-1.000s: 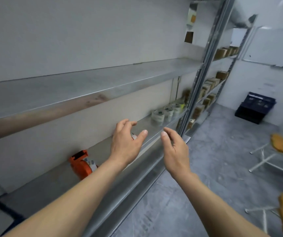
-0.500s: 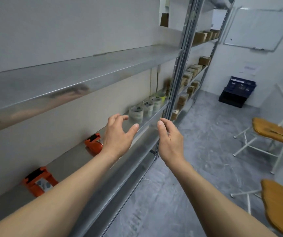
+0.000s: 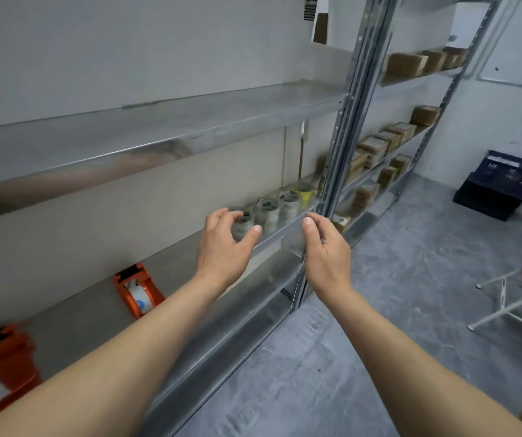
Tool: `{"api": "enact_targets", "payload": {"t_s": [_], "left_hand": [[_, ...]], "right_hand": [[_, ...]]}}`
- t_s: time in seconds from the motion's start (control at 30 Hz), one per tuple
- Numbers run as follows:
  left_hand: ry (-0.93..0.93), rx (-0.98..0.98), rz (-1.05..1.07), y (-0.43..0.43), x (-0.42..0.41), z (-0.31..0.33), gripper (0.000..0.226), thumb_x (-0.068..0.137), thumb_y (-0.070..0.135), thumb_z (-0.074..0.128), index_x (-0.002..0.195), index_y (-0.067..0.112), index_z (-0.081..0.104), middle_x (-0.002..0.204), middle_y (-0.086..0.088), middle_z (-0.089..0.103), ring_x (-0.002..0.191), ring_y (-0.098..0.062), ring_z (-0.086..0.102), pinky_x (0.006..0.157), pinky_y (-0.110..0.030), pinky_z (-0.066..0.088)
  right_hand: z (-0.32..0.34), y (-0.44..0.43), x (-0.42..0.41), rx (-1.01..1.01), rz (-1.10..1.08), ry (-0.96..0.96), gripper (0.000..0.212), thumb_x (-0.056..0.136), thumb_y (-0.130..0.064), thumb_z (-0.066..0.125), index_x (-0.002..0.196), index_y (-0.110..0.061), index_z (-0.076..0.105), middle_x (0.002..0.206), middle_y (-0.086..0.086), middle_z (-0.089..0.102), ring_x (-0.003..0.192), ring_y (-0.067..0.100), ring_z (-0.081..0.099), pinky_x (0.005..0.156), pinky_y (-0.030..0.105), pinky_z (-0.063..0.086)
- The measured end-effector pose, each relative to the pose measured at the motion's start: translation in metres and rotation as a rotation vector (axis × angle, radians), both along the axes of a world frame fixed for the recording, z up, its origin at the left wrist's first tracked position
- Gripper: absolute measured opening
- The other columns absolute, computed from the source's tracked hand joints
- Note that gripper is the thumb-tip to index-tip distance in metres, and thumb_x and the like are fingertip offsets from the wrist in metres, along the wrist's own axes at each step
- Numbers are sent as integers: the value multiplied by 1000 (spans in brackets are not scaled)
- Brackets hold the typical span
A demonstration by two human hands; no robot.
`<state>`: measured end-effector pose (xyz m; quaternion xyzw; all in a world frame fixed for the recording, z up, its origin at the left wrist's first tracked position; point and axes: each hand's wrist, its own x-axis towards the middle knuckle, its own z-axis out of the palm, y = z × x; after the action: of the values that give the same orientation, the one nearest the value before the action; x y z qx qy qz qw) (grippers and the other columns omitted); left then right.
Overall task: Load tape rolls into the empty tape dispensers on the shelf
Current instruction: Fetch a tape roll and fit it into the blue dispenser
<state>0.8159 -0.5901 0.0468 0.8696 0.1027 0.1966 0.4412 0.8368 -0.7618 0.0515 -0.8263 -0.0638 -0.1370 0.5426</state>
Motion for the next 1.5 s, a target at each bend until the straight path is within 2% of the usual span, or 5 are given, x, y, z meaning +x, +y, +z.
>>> {"api": "enact_targets", "payload": {"t_s": [0.37, 1.1, 1.23, 1.4, 1.5], "left_hand": [[32, -26, 81, -7, 81, -16, 42, 88, 39, 64, 124, 17, 59, 142, -5, 43, 132, -16, 44, 106, -20, 27], [132, 44, 300, 38, 210, -41, 47, 88, 44, 64, 127, 19, 55, 141, 0, 41, 133, -14, 42, 101, -17, 28], [171, -9, 424, 31, 226, -47, 47, 88, 44, 64, 127, 20, 55, 141, 0, 42, 134, -14, 42, 106, -24, 34], [192, -60, 578, 20, 244, -48, 46, 88, 46, 64, 126, 23, 54, 139, 5, 43, 124, -14, 50, 92, -22, 39], [190, -78, 643, 14, 247, -49, 46, 87, 44, 65, 127, 23, 54, 139, 3, 45, 122, -17, 52, 99, -27, 42]], "right_hand": [[-15, -6, 98, -28, 61, 9, 40, 101, -45, 43, 129, -23, 61, 127, -6, 65, 114, 8, 56, 98, 30, 45], [-44, 71, 271, -122, 324, 88, 60, 89, -58, 37, 123, -19, 66, 117, 2, 70, 107, 20, 62, 94, 37, 47], [-54, 77, 306, -222, 462, 149, 56, 87, -59, 41, 120, -22, 67, 114, 5, 71, 104, 24, 63, 88, 32, 45], [-64, 83, 343, -407, 644, 158, 36, 89, -36, 64, 122, -23, 66, 130, 1, 66, 120, 22, 60, 96, 28, 44], [-73, 89, 356, -555, 773, 96, 38, 86, -30, 67, 123, -21, 66, 132, 1, 65, 121, 22, 59, 97, 27, 45]]}}
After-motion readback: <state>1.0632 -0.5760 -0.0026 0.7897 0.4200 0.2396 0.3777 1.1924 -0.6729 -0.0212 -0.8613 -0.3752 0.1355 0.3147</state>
